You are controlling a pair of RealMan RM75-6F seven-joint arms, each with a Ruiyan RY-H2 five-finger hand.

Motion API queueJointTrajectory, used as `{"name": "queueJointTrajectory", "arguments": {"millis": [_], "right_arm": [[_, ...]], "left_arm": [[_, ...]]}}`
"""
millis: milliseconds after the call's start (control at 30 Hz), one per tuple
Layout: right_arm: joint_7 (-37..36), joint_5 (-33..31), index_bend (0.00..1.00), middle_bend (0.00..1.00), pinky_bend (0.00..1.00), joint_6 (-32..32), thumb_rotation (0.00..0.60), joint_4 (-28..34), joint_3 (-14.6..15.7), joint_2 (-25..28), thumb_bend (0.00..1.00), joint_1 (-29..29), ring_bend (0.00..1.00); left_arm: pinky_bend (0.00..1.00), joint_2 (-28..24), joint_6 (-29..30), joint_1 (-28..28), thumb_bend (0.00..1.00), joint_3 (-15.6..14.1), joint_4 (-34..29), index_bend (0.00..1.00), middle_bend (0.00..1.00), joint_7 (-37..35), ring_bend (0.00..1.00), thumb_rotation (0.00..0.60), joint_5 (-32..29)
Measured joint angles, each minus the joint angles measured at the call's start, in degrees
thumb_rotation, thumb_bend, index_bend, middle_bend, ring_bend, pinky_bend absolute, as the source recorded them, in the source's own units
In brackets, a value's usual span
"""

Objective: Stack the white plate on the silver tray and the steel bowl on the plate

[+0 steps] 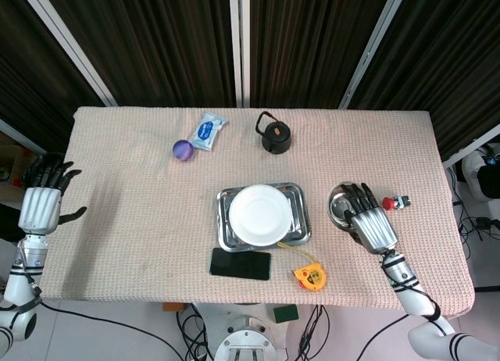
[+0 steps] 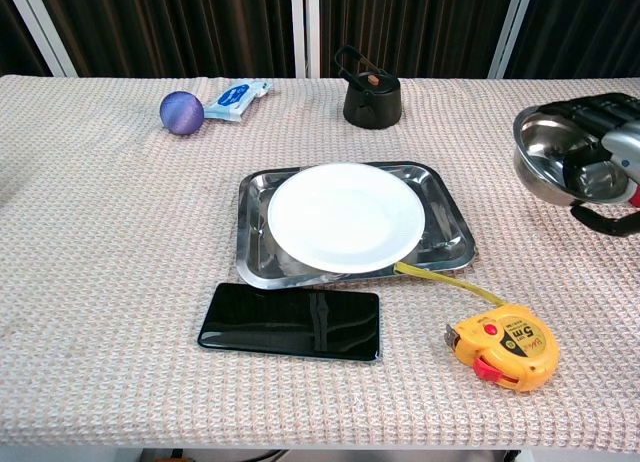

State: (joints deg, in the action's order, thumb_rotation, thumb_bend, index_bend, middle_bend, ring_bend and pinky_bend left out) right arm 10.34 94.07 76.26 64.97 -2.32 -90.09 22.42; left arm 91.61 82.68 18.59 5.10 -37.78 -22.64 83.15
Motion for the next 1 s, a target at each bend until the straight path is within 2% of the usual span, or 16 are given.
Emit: {"name": "queueJointTrajectory", "arguments": {"millis": [167, 433, 733, 1000], "right_arm": [[0.7, 1.3, 0.77, 0.0, 0.0, -2.1, 0.6, 6.0, -1.4, 1.6, 0.39, 3.8, 0.0], [4.7, 0.9, 0.78, 0.0, 0.0, -12.4, 0.6, 13.2, -3.9, 1.9, 0.39, 11.9, 0.0], [9.3, -2.9, 0.78, 0.0, 0.0, -19.5, 0.6, 13.8, -4.5, -1.8, 0.39, 16.4, 0.0], [9.5, -4.8, 0.78, 0.0, 0.0, -21.5, 0.6, 11.4, -4.3, -4.6, 0.39, 18.1, 0.0]], "left_arm": [[0.2, -0.3, 0.0, -0.7, 0.04, 0.4, -0.1, 0.24, 0.14, -0.3, 0.05, 0.6, -0.4], [0.2, -1.1, -1.3, -1.5, 0.04, 0.3, -0.5, 0.24, 0.14, -0.5, 0.05, 0.6, -0.7], [0.2, -0.9, -1.2, -1.9, 0.04, 0.5, 0.2, 0.24, 0.14, -1.4, 0.05, 0.6, -0.5], [0.2, -0.8, -1.7, -2.0, 0.04, 0.7, 0.7, 0.24, 0.14, -2.0, 0.05, 0.6, -0.6]]}}
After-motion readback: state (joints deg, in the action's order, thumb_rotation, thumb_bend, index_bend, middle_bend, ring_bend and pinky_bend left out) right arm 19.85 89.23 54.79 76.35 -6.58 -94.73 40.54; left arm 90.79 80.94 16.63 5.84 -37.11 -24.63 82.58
